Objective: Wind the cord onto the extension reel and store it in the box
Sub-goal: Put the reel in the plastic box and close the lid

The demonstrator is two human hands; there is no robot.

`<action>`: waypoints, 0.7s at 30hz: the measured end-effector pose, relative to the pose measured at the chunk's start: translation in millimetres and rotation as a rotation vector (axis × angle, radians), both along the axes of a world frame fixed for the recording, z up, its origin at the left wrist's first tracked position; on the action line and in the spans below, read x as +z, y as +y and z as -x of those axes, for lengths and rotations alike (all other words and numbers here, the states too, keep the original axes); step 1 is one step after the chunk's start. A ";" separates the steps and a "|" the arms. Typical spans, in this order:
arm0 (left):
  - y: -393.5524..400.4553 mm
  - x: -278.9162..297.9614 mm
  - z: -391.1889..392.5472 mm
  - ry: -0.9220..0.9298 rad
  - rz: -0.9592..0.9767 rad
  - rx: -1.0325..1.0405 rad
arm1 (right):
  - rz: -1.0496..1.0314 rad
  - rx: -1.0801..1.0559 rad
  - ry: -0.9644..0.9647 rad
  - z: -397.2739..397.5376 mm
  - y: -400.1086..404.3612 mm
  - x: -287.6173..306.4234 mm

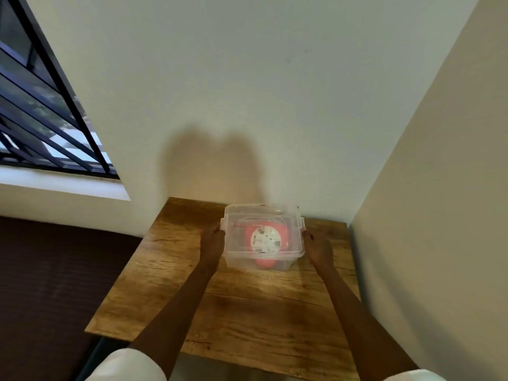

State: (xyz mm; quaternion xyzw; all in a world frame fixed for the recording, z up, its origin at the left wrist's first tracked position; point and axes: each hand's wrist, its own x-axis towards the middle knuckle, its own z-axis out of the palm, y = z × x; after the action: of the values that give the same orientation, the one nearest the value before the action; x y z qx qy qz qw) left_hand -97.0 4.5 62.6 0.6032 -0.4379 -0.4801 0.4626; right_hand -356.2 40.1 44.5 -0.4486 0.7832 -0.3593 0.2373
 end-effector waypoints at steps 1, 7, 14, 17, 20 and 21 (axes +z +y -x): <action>-2.1 -2.8 1.3 -0.001 -0.009 -0.006 | -0.030 0.003 -0.002 0.9 -0.8 -5.1; -21.6 -22.9 11.0 -0.223 -0.193 0.081 | -0.139 0.043 -0.018 2.4 -9.0 -27.2; -20.9 -34.8 9.6 -0.232 -0.084 0.035 | -0.155 0.064 -0.081 6.6 -15.6 -31.5; -25.3 -38.0 3.4 -0.190 -0.105 0.070 | -0.157 0.060 -0.199 11.1 -24.2 -33.8; -35.2 -40.3 -2.5 -0.144 -0.164 0.077 | -0.153 -0.023 -0.423 12.3 -32.8 -31.4; -37.6 -40.4 -3.6 -0.122 -0.188 0.072 | -0.156 -0.050 -0.489 12.1 -34.3 -29.6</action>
State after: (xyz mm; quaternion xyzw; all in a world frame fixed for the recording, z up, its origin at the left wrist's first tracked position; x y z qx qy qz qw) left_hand -93.4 -33.2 22.2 0.6873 -0.3962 -0.4645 0.3935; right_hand -368.3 5.8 14.9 -0.3095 0.7387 -0.4014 0.4443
